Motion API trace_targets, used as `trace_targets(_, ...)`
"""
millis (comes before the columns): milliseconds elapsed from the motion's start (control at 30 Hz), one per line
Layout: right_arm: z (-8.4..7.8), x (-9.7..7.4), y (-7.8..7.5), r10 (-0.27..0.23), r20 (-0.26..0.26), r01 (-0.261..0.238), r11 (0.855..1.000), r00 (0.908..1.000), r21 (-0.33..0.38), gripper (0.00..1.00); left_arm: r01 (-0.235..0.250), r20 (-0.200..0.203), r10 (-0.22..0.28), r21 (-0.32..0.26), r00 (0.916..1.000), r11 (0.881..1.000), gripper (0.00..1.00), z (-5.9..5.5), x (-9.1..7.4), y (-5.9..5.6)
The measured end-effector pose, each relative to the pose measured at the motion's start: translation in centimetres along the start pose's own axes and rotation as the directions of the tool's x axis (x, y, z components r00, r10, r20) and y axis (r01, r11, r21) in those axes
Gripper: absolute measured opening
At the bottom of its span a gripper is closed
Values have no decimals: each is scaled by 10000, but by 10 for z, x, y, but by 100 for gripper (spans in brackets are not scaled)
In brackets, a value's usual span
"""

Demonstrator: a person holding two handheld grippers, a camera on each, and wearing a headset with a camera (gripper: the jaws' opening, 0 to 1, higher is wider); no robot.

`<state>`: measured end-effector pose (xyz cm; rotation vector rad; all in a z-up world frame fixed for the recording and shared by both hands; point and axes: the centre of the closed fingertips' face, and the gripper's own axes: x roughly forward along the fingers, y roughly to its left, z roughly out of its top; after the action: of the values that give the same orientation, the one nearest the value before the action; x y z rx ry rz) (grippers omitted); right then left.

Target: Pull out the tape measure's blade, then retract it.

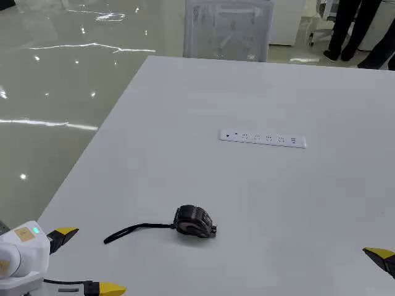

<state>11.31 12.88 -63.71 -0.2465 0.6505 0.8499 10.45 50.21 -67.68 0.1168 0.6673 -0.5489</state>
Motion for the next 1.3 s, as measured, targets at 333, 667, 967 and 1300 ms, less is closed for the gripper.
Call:
trace_targets(333, 1, -3, 4, -39, 99, 39, 10000, 9999, -67, 100, -28, 90, 27, 85, 10000, 10000, 97, 1, -6, 0)
trace_targets(667, 6, 0, 5, -43, 277, 47, 9998, 9996, -168, 99, -95, 162, 91, 273, 9998, 9996, 96, 7, -11, 1)
trace_targets(967, 7, 3, 1, 2, 184, 4, 9995, 9998, -305, 100, -26, 96, 22, 382, 10000, 9993, 96, 8, -4, 1)
trace_targets(1300, 2, 14, 3, 214, 37, -213, 9990, 9998, -385, 98, 151, 80, -154, 364, 9998, 9992, 95, 11, 12, -5)
